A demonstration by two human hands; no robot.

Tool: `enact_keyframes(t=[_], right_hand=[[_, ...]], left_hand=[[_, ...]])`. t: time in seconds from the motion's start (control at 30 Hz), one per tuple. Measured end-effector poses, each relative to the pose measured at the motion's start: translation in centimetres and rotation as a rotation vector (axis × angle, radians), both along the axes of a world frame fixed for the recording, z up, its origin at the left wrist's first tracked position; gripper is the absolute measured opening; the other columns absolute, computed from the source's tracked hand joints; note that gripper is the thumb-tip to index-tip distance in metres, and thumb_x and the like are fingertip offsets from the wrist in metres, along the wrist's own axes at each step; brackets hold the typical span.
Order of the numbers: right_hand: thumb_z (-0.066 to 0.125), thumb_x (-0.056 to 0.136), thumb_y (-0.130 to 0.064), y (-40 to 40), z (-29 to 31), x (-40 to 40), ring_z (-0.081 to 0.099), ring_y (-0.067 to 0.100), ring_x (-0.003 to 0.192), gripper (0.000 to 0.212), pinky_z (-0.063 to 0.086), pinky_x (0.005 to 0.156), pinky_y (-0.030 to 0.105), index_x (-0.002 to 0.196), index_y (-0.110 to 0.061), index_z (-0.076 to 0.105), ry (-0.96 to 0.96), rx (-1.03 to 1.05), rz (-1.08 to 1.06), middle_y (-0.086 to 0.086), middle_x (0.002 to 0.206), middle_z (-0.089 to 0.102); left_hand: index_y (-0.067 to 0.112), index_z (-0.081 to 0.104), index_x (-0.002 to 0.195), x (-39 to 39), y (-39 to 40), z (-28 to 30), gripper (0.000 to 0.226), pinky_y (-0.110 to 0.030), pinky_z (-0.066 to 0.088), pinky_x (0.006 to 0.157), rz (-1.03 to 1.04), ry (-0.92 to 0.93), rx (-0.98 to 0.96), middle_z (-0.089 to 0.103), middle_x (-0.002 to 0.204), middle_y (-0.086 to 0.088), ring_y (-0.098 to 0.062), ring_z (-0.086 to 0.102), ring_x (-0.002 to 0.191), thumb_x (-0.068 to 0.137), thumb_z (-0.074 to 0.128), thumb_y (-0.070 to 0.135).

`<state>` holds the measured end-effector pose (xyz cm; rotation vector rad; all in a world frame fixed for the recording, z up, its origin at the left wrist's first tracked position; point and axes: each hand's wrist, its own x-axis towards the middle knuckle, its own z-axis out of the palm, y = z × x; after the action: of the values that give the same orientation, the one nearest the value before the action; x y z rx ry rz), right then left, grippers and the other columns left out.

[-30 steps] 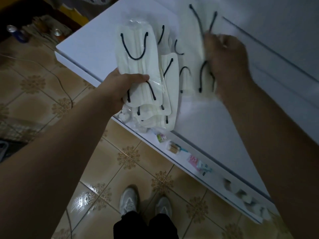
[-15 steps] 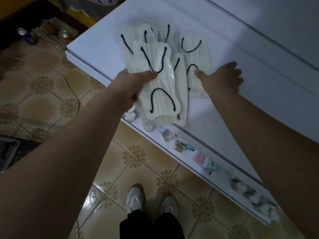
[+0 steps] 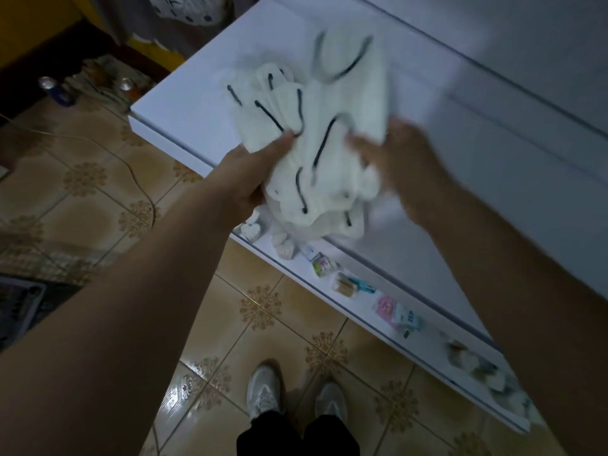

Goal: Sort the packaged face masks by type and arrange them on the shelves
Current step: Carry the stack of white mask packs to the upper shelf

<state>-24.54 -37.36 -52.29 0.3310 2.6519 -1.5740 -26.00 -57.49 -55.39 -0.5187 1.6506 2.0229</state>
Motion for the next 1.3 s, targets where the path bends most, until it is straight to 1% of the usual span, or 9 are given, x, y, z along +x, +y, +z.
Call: enact_keyframes(t=[0.13,0.27,0.43,0.57,0.77,0.93,1.03,1.2,1.3], right_hand=[[0.070,0.071,-0.065,-2.9,-3.8,2.6,0.036,0.031,0.134,0.066,0.033,0.109,0.041,0.122,-0.025,0.060,-0.083,0.577,0.381,0.009,0.144,0.044],[0.076,0.065,-0.064,-3.5,-2.9,3.5,0.034,0.025,0.138,0.092,0.035,0.113,0.047,0.139,-0.026,0.038,-0.039,0.219,0.202,0.006,0.149,0.034],[0.079,0.066,-0.063,-3.2,0.2,2.2,0.029,0.018,0.145,0.122,0.023,0.116,0.030,0.156,-0.019,0.009,-0.213,0.004,0.108,0.003,0.160,0.026],[0.086,0.062,-0.056,-5.9,3.7,2.6,0.068,0.019,0.109,0.085,0.051,0.100,0.044,0.131,-0.017,0.057,-0.230,-0.260,0.239,0.000,0.121,0.070],[0.086,0.072,-0.026,-13.1,18.2,8.3,0.069,0.011,0.103,0.059,0.055,0.094,0.041,0.124,-0.026,0.058,-0.208,-0.464,0.409,-0.008,0.113,0.072],[0.085,0.076,-0.023,-17.3,33.1,14.3,0.068,0.000,0.100,0.050,0.057,0.087,0.026,0.120,-0.027,0.061,-0.025,-0.437,0.522,-0.014,0.109,0.071],[0.084,0.077,-0.020,-16.6,41.3,14.8,0.068,0.006,0.104,0.049,0.057,0.091,0.037,0.121,-0.024,0.062,0.144,-0.403,0.474,-0.009,0.114,0.071],[0.086,0.074,-0.021,-9.3,52.6,13.0,0.071,0.003,0.092,0.039,0.059,0.078,0.024,0.107,-0.024,0.067,0.377,-0.345,0.306,-0.011,0.099,0.075],[0.088,0.069,-0.032,-4.6,55.8,12.1,0.071,0.006,0.097,0.049,0.058,0.088,0.035,0.112,-0.022,0.069,0.443,-0.218,0.235,-0.008,0.103,0.075]], left_hand=[[0.019,0.064,0.126,0.6,0.1,1.5,0.043,-0.040,0.061,0.086,-0.127,0.076,0.021,0.076,0.114,-0.004,-0.022,0.074,0.103,0.095,0.060,0.048],[0.007,0.067,0.122,0.9,0.5,0.9,0.047,-0.042,0.062,0.081,-0.030,0.081,-0.078,0.077,0.104,-0.010,-0.028,0.076,0.094,0.078,0.084,0.011],[0.005,0.068,0.113,4.5,0.0,1.6,0.027,-0.018,0.058,0.063,0.031,0.075,0.026,0.079,0.086,0.003,-0.009,0.076,0.079,0.087,0.075,0.010],[0.015,0.068,0.115,8.1,-2.5,4.5,0.042,-0.035,0.059,0.090,0.149,0.100,0.048,0.078,0.103,0.004,-0.013,0.075,0.098,0.080,0.079,0.035],[0.033,0.066,0.109,15.0,-8.5,18.4,0.053,-0.029,0.056,0.087,0.317,0.243,-0.119,0.076,0.100,0.016,-0.008,0.071,0.103,0.068,0.069,0.067],[0.026,0.061,0.121,20.5,-12.2,33.7,0.058,-0.016,0.058,0.067,0.399,0.436,-0.096,0.077,0.101,0.012,-0.001,0.073,0.089,0.070,0.064,0.055],[0.031,0.064,0.106,19.9,-12.3,42.1,0.089,-0.020,0.058,0.072,0.327,0.634,-0.158,0.077,0.095,0.014,-0.005,0.073,0.096,0.035,0.080,0.082],[0.030,0.067,0.125,15.1,-8.4,53.6,0.058,-0.042,0.059,0.086,-0.069,0.934,-0.164,0.073,0.122,0.003,-0.019,0.070,0.111,0.072,0.085,0.047],[0.026,0.064,0.128,11.5,-4.4,57.0,0.054,-0.045,0.056,0.091,-0.133,1.012,-0.219,0.074,0.119,0.007,-0.014,0.071,0.110,0.077,0.081,0.033]])
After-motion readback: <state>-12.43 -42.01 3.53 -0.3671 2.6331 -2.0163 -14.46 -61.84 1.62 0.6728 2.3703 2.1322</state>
